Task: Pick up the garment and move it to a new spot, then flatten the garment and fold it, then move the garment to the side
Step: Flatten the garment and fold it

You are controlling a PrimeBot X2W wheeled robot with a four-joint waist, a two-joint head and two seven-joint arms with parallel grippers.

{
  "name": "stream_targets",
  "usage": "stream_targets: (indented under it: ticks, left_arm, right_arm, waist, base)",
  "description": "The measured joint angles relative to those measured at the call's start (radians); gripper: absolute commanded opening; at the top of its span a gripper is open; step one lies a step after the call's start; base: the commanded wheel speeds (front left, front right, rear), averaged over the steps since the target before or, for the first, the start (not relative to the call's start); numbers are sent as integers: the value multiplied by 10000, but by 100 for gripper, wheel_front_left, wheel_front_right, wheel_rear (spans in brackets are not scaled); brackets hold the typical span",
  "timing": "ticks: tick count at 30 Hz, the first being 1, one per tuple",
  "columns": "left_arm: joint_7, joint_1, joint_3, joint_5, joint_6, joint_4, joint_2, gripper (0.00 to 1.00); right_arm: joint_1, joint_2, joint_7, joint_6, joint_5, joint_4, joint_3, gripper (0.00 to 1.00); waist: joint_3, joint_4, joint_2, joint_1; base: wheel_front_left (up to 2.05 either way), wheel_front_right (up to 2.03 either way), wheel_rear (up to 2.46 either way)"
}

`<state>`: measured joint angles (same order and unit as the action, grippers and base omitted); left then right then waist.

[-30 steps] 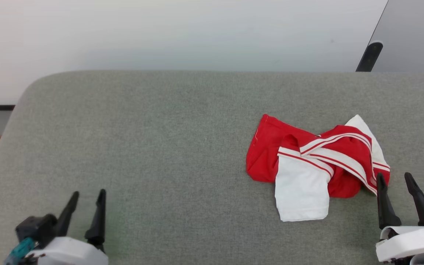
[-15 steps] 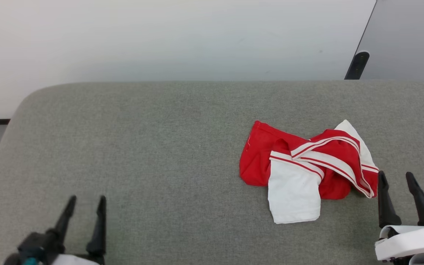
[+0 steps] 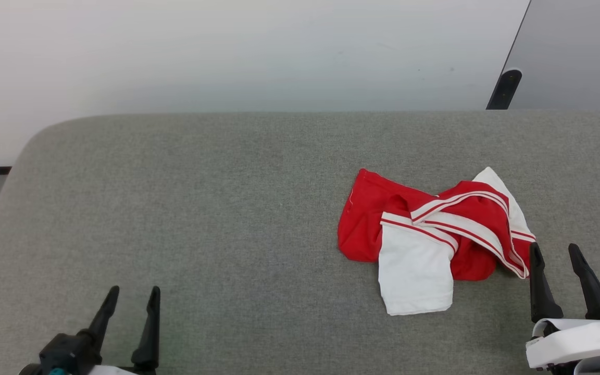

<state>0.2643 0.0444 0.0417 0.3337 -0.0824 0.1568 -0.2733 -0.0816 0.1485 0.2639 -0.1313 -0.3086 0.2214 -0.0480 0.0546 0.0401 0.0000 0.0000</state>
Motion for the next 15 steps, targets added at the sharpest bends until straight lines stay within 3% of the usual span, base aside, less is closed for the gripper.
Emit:
stream_targets:
  ticks: [8,15]
  left_arm:
    - [-98,-379,228,4,-194,144,58,100]
    - [-1559,-2964,1471,311,-422,-165,-608,100]
  right_arm:
    - [-105,-88,0,0,-52,23,67,100]
    - [-482,-242,-2,0,-140,-69,8,100]
  waist:
    - [105,-47,0,0]
    - [488,-72,0,0]
  base:
    - [0,0,0]
    - [0,0,0]
